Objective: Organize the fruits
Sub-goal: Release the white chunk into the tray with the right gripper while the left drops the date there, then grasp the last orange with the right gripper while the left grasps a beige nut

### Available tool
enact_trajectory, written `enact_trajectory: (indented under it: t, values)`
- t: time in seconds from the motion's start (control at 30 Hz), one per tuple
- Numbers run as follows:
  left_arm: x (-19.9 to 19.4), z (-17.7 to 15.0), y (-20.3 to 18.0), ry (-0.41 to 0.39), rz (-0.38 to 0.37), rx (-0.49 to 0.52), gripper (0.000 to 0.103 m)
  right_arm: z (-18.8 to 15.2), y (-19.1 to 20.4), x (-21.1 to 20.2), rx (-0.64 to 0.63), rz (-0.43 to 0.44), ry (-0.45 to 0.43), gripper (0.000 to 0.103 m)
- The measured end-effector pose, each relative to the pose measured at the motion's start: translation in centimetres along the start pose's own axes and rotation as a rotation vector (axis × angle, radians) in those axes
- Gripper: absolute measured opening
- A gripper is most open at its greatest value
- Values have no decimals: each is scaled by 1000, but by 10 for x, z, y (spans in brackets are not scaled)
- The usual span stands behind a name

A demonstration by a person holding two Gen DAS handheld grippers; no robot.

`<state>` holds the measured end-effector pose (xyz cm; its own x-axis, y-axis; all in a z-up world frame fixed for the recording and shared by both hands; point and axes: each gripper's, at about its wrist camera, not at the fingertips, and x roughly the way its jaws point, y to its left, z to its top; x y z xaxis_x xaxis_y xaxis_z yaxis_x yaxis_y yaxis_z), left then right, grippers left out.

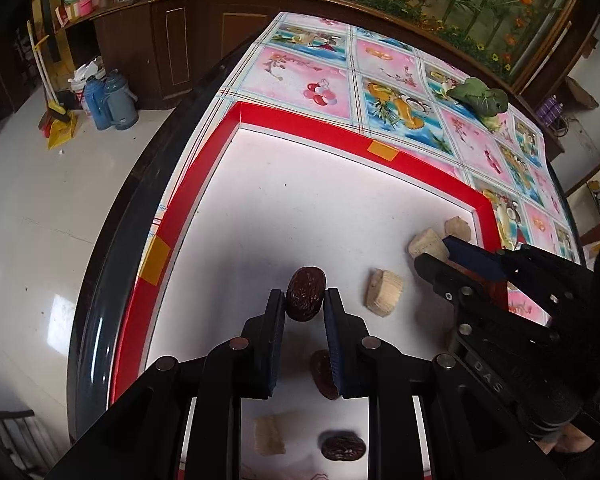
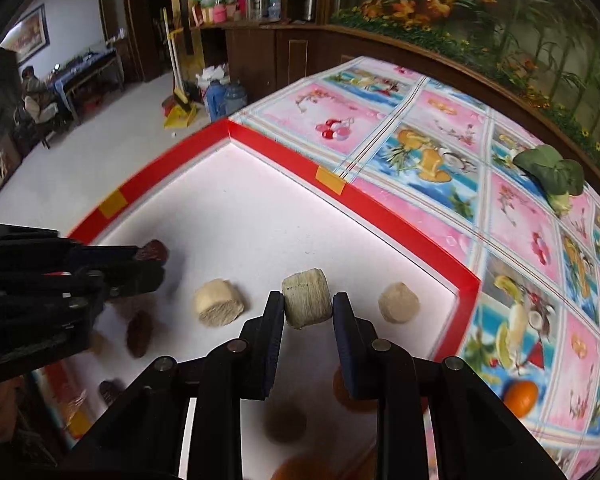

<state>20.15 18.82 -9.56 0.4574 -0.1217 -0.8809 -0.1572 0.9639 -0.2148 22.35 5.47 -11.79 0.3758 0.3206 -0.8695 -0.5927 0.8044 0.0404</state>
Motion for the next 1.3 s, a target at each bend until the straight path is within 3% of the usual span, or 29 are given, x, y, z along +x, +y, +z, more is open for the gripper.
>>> enact_trajectory:
  t: [0.2,0.3,0.37,0.53,0.7,0.87,1.07,1.3]
  values:
    - [15,2,-3,17,26,2,19,-1,1,6,-13,-7,2,25]
    - [15,3,-2,16,20,-9,25,-1,0,6,-10,2,2,26]
    - [12,2,-1,4,8,-20,37,-1,-2,0,7,22,-13,31]
    - [-25,-16,-6,-59,-44,-36,38,-10,-17,-45,58,29,-90,47]
    - [-60,-54,-46,-118,-127,49,49,-48,-46,-106,147,-29,-193,67]
    - [-62,-80,-97,-85,-188,152,52,-103,-94,-126,285,-119,-160,68]
    - [-55,-90,-134,-61,-176,215,56,-146,-134,-133,397,-252,-87,68]
    - [-61,-94,-146,-69,-143,240,57,-158,-151,-128,436,-220,-74,68]
